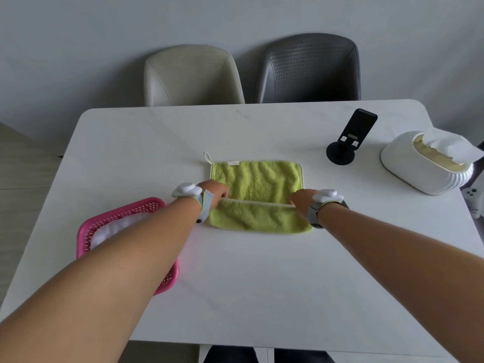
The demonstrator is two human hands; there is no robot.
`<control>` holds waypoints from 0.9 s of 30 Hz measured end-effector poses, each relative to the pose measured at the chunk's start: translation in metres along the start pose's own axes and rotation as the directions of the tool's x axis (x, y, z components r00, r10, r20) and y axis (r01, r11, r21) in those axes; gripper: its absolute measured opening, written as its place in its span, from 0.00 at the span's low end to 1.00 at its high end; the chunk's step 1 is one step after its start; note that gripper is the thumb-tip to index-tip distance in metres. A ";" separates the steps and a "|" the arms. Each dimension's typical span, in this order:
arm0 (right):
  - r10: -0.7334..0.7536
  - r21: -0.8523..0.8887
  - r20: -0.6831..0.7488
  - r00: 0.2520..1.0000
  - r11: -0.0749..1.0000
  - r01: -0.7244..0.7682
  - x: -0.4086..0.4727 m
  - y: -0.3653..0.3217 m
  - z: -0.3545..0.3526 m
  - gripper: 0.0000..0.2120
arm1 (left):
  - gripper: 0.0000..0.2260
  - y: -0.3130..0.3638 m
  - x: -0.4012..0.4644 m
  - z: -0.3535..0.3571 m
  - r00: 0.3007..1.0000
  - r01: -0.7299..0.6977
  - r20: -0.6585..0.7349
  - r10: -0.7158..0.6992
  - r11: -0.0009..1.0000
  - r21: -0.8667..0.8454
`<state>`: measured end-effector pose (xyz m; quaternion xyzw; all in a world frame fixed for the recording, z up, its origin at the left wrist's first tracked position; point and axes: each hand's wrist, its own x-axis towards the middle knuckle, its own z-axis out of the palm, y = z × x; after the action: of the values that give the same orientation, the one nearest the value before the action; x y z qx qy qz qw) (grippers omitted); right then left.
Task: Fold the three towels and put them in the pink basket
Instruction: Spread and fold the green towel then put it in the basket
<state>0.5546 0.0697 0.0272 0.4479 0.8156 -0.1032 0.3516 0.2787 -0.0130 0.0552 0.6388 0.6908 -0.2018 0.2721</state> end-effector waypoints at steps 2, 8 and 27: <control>-0.002 -0.016 -0.010 1.000 1.000 0.002 0.014 0.006 -0.015 0.14 | 0.13 -0.005 0.013 -0.013 0.997 0.040 -0.069 -0.043 0.998 -0.047; -0.011 -0.034 -0.012 1.000 0.999 0.010 0.054 0.018 -0.044 0.11 | 0.16 -0.023 0.046 -0.039 0.974 0.072 -0.204 -0.096 0.990 -0.120; 0.133 0.238 -0.342 0.930 0.970 -0.051 0.124 0.036 -0.062 0.14 | 0.14 -0.056 0.123 -0.044 0.885 0.128 -0.410 -0.221 0.962 -0.241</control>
<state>0.5102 0.2018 -0.0049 0.5341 0.8266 -0.0955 0.1497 0.2139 0.1040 0.0080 0.5705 0.8061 -0.0055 0.1575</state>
